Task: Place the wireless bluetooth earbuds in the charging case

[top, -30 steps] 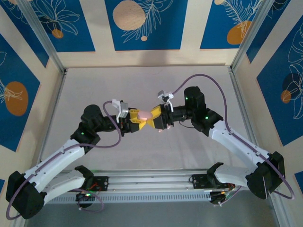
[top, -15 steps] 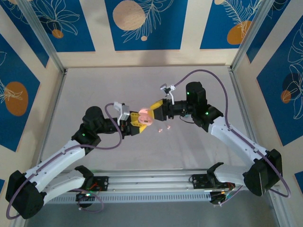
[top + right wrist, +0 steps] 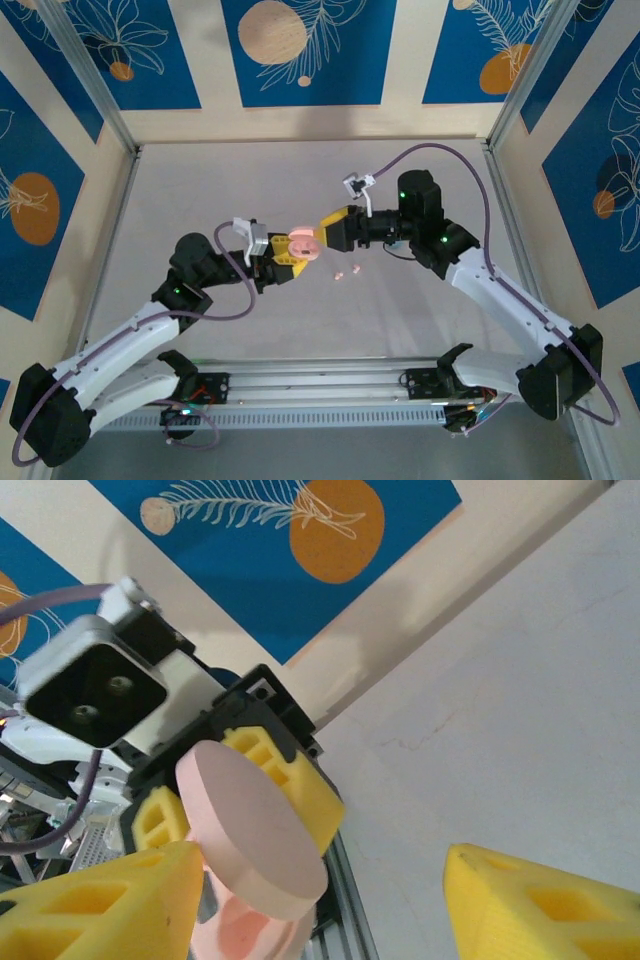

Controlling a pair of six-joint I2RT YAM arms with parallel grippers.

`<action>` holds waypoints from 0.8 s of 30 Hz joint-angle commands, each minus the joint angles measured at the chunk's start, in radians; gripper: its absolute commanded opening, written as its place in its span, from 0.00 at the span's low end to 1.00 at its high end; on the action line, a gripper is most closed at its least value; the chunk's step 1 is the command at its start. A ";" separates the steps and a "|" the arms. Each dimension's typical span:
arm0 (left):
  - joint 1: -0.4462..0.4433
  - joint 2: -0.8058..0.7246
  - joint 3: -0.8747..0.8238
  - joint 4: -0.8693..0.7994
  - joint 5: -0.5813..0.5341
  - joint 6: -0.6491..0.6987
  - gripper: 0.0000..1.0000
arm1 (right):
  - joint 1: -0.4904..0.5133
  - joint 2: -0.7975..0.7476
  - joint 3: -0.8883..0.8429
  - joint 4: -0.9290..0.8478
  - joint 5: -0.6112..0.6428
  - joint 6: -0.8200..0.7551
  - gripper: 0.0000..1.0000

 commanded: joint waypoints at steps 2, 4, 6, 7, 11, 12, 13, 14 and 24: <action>-0.014 -0.025 -0.021 0.088 -0.014 -0.020 0.23 | -0.008 -0.077 -0.006 -0.008 0.056 -0.003 0.66; -0.014 -0.027 -0.025 0.093 -0.025 -0.020 0.23 | -0.012 -0.104 -0.018 -0.015 0.099 -0.003 0.66; -0.015 -0.032 -0.027 0.094 -0.033 -0.019 0.23 | -0.017 -0.126 -0.034 -0.024 0.140 0.004 0.66; -0.015 -0.033 -0.028 0.094 -0.038 -0.020 0.23 | -0.017 -0.133 -0.039 -0.030 0.148 0.004 0.66; -0.015 -0.039 -0.028 0.104 -0.050 -0.019 0.23 | -0.014 -0.135 -0.039 -0.051 0.089 -0.024 0.66; -0.014 -0.037 -0.028 0.110 -0.051 -0.021 0.23 | -0.011 -0.132 -0.036 -0.063 0.097 -0.008 0.66; -0.014 -0.038 -0.028 0.116 -0.050 -0.021 0.23 | -0.011 -0.120 -0.024 -0.085 0.107 0.031 0.66; -0.015 -0.037 -0.029 0.117 -0.048 -0.018 0.23 | -0.012 -0.100 -0.005 -0.111 0.103 0.071 0.66; -0.014 -0.048 -0.016 0.108 -0.079 0.065 0.23 | 0.069 0.065 0.118 -0.168 -0.020 0.423 0.70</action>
